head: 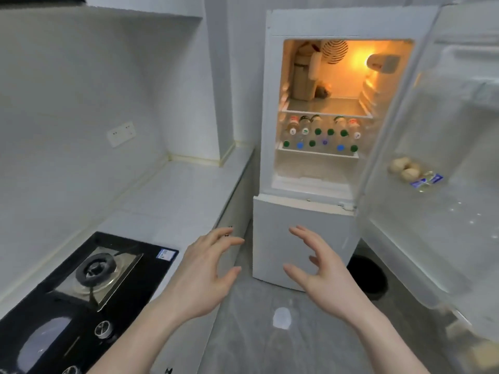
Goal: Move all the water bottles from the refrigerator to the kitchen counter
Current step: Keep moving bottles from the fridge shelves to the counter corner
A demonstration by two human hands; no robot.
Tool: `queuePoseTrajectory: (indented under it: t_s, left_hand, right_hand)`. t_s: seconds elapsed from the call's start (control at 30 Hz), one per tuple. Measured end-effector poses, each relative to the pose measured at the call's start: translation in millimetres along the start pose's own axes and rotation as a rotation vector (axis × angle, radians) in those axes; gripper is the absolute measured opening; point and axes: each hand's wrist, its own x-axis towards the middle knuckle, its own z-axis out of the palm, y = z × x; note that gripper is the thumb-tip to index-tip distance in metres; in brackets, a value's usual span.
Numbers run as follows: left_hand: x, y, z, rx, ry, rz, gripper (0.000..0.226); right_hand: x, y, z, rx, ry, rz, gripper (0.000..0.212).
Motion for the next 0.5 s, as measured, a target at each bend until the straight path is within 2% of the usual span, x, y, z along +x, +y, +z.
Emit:
queuePoseTrajectory:
  t_s: [0.27,0.5]
  left_hand:
    - [125.5,21.2,34.9,-0.057,-0.142,0.22,0.05]
    - [224.5,24.0,46.4,-0.069,-0.189,0.365,0.05]
  right_hand:
    - [37.1,35.2,-54.9,-0.022,0.241,0.139,0.065]
    - [87.5,49.6,-86.4,-0.084,0.408,0.197,0.063]
